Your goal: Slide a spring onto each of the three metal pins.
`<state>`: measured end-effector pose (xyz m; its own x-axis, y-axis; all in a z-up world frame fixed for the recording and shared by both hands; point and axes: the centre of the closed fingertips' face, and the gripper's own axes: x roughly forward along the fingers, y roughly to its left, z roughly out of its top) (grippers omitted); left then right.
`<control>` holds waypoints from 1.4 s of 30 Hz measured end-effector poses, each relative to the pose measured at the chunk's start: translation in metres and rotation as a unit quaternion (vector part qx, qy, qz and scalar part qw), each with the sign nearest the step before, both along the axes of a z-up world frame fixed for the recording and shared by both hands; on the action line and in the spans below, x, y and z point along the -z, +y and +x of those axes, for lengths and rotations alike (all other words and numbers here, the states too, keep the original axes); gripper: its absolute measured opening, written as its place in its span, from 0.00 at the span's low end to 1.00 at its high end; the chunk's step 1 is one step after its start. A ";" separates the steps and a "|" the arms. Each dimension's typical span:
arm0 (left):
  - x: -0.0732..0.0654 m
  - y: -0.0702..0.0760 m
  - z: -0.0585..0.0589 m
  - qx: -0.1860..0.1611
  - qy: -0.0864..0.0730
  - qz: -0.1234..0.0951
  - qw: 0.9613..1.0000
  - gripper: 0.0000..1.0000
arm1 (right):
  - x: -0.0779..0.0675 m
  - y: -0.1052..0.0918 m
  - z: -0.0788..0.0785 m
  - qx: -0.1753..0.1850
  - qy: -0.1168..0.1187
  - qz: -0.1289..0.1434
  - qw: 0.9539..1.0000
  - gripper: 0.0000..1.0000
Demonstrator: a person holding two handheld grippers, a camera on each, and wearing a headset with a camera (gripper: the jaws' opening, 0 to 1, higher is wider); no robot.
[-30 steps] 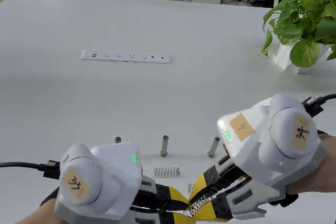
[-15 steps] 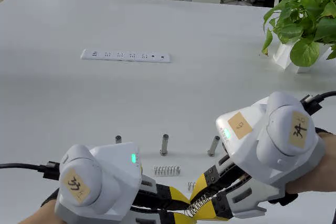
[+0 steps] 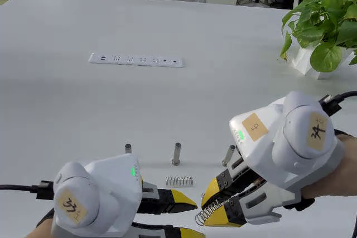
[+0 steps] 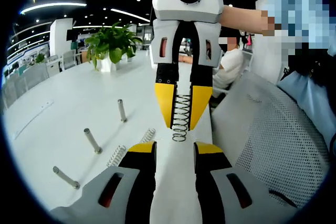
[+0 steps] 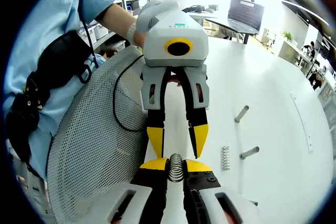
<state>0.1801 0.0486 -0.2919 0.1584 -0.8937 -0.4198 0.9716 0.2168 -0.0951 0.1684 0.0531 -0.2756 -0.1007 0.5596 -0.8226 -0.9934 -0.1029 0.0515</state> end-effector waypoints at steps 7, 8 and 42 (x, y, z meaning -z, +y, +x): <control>0.001 0.017 0.012 -0.055 0.006 -0.005 0.998 0.43 | 0.003 -0.005 0.002 -0.003 0.000 -0.013 1.000 0.07; 0.000 0.019 0.013 -0.058 0.003 -0.007 0.998 0.44 | 0.004 -0.006 0.003 -0.003 -0.002 -0.015 1.000 0.07; 0.006 0.105 0.047 -0.264 0.007 -0.002 0.964 0.99 | 0.005 0.000 0.025 -0.043 -0.023 -0.051 0.998 0.07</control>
<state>0.2274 0.1540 -0.2980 0.5867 -0.6911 -0.4221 0.7241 0.6811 -0.1088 0.1937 0.0527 -0.2802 -0.1062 0.4638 -0.8795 -0.9825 -0.1848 0.0212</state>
